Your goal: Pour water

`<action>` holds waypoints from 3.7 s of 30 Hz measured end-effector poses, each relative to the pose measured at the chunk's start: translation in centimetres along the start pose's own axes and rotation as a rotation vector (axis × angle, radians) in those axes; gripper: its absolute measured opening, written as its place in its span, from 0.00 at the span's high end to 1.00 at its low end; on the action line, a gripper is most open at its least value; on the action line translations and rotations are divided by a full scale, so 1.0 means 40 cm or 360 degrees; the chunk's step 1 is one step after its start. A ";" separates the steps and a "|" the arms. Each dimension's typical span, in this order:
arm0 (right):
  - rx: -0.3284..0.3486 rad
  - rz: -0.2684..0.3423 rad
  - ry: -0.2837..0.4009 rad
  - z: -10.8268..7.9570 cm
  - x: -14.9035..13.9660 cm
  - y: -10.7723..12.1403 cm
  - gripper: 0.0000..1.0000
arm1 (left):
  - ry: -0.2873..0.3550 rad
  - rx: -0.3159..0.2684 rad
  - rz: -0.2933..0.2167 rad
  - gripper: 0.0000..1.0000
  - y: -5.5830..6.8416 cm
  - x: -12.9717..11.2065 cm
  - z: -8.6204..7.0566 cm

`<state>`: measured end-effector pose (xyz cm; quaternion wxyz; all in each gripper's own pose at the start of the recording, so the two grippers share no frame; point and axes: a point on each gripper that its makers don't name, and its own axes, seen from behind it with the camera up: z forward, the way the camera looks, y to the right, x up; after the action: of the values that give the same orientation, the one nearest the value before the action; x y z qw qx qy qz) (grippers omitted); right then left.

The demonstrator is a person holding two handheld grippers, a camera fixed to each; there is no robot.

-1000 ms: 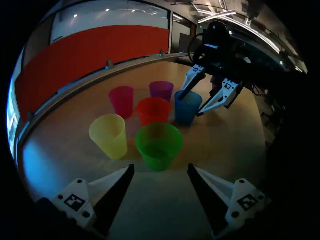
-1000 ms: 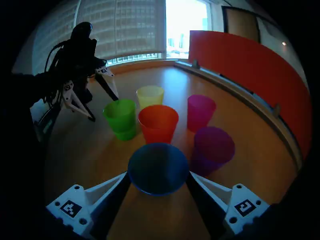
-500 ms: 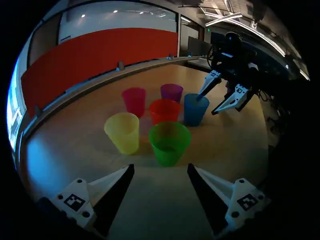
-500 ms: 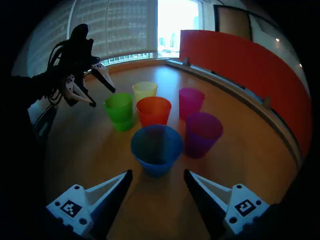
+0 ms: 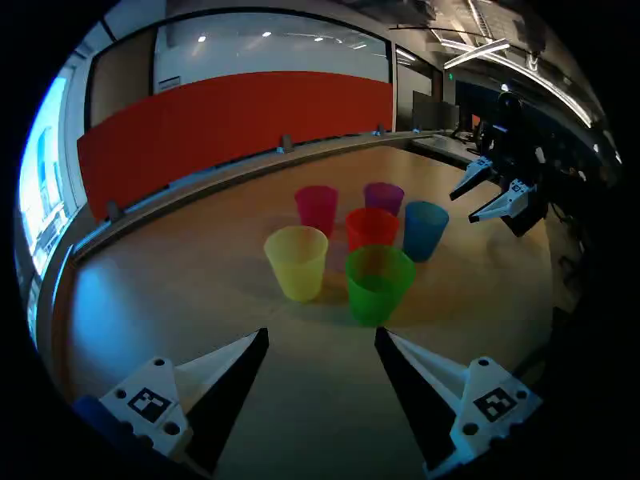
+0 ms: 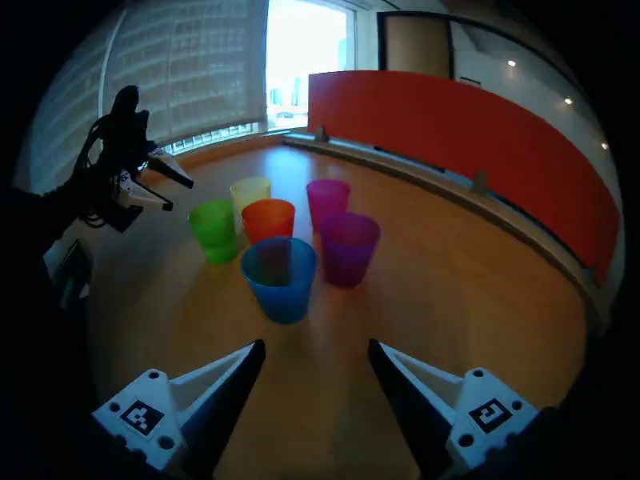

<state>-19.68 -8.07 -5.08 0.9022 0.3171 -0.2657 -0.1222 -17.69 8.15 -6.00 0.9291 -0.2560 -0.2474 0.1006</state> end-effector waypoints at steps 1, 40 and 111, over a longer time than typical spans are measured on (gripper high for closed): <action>-0.0020 0.0014 0.0009 -0.008 0.001 0.005 0.00 | 0.0013 0.0016 -0.0006 0.01 -0.004 0.002 -0.005; -0.0929 0.0345 0.0560 -0.167 0.132 0.214 0.00 | 0.0595 0.0650 -0.0348 0.01 -0.176 0.082 -0.117; -0.1387 0.0452 0.0999 -0.327 0.244 0.264 0.01 | 0.0902 0.1077 -0.0393 0.01 -0.219 0.086 -0.099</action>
<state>-3.76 2.88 -3.04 0.9933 -0.1033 0.0508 0.0023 -12.20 0.11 -2.97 0.9965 0.0758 0.0345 -0.0098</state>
